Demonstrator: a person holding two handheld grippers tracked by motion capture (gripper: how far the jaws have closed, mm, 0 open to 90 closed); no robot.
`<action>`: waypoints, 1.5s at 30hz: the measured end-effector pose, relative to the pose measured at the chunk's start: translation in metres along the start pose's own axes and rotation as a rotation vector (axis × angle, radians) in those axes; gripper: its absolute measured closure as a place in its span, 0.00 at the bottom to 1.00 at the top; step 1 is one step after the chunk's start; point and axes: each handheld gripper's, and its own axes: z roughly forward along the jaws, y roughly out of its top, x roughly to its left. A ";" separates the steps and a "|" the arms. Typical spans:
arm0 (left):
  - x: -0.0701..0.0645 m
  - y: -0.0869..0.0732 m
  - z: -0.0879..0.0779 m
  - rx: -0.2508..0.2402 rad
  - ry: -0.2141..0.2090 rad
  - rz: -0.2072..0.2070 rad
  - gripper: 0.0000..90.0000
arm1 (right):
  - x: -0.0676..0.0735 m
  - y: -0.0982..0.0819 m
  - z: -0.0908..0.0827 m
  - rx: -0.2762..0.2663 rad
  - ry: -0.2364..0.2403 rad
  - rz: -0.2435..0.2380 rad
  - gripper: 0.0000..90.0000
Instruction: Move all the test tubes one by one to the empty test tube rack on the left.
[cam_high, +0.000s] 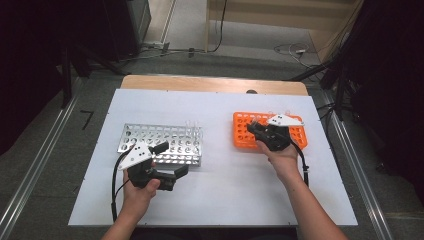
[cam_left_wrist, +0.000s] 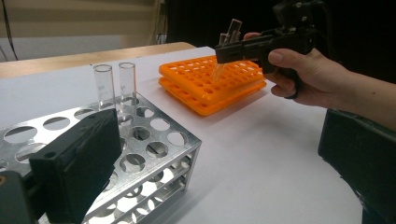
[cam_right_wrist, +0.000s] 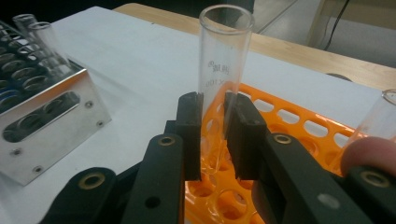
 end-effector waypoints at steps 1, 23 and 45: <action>0.000 0.000 0.000 -0.001 -0.002 -0.003 0.00 | 0.002 0.001 -0.003 -0.006 0.006 -0.004 0.82; -0.011 0.002 0.005 0.006 -0.028 0.017 0.00 | 0.054 -0.010 -0.053 -0.011 0.120 -0.067 0.82; -0.037 0.005 0.018 0.028 -0.104 0.058 0.00 | 0.111 -0.024 -0.053 0.033 0.255 -0.124 0.82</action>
